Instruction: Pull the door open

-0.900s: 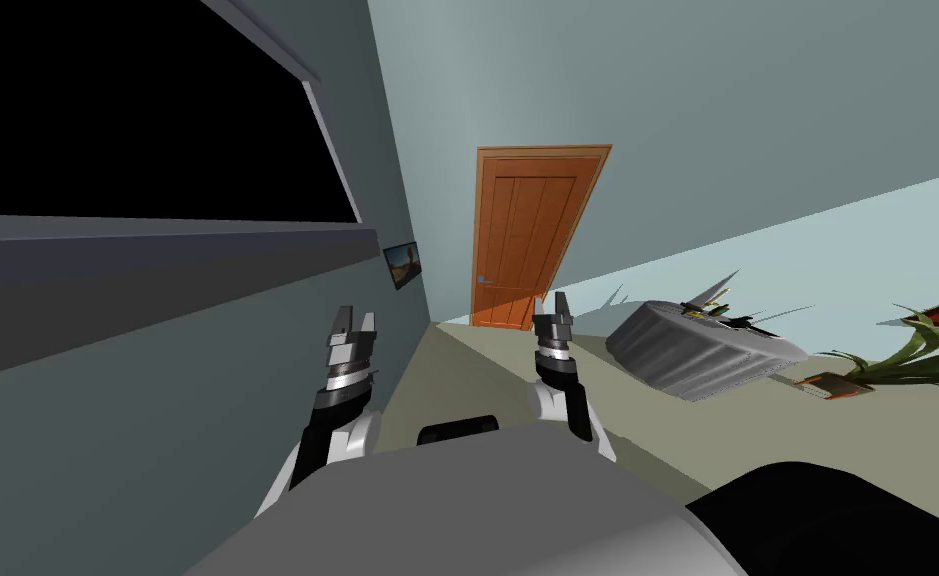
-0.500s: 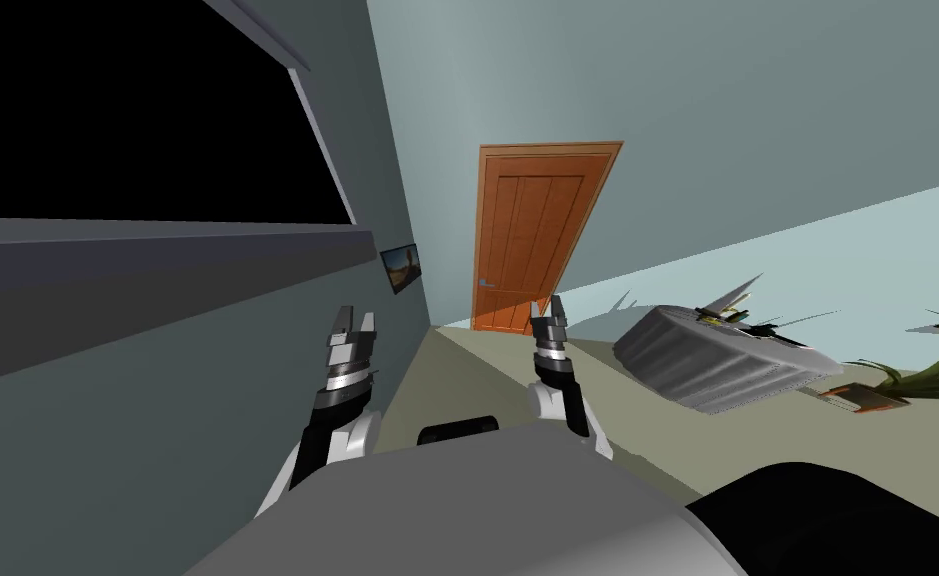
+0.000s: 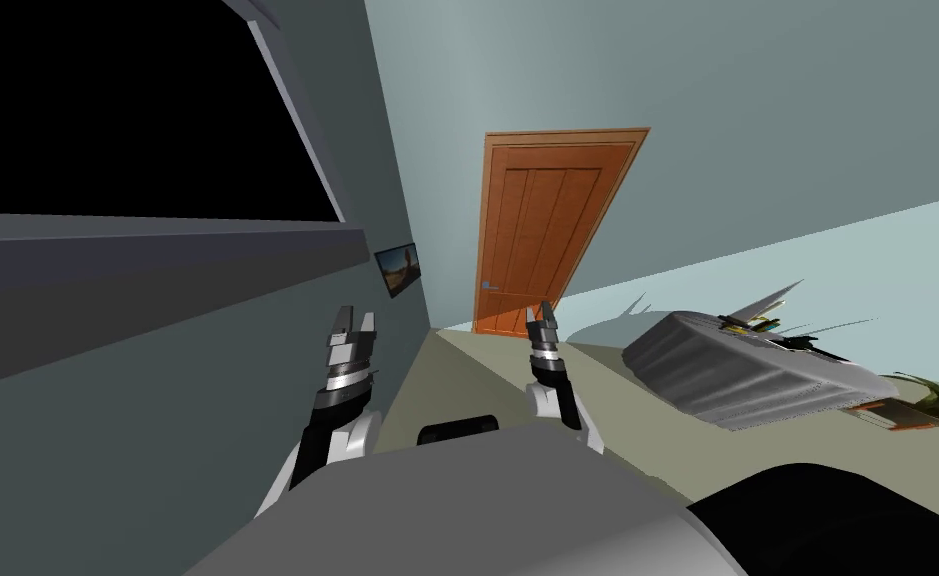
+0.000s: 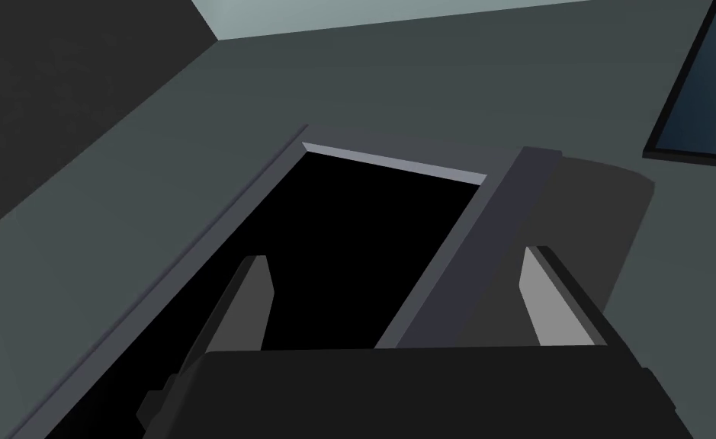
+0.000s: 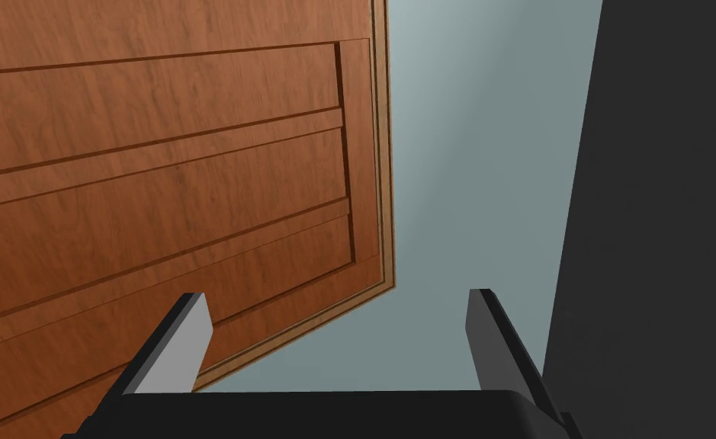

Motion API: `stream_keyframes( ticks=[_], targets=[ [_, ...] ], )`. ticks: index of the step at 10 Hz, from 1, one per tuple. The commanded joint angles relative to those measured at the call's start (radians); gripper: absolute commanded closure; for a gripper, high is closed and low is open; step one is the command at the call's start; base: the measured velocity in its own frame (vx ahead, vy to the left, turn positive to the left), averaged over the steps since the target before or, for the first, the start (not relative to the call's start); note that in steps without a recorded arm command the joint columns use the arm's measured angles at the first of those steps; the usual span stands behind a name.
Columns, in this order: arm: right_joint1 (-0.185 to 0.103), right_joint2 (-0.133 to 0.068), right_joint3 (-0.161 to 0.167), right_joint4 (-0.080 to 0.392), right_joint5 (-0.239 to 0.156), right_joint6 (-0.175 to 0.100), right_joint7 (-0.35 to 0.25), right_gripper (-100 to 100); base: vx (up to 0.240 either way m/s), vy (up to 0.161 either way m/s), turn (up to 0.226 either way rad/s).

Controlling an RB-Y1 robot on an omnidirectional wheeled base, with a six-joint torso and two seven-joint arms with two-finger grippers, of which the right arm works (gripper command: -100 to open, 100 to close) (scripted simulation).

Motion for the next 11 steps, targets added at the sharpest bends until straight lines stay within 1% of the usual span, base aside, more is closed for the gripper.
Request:
stream_keyframes(
  ticks=[1,2,3,11],
  targets=[
    [0.002,-0.010,-0.005,0.030,-0.002,-0.007,-0.005,-100,0.162,-0.010,0.020],
    [-0.001,-0.012,-0.007,0.047,-0.002,-0.010,-0.006,-100,0.133,0.009,0.010],
    [-0.008,-0.018,-0.012,0.081,-0.002,-0.015,-0.008,-100,0.136,0.006,0.015],
    [-0.039,-0.039,-0.033,0.231,-0.003,-0.037,-0.017,-100,0.099,0.001,0.013]
  ],
)
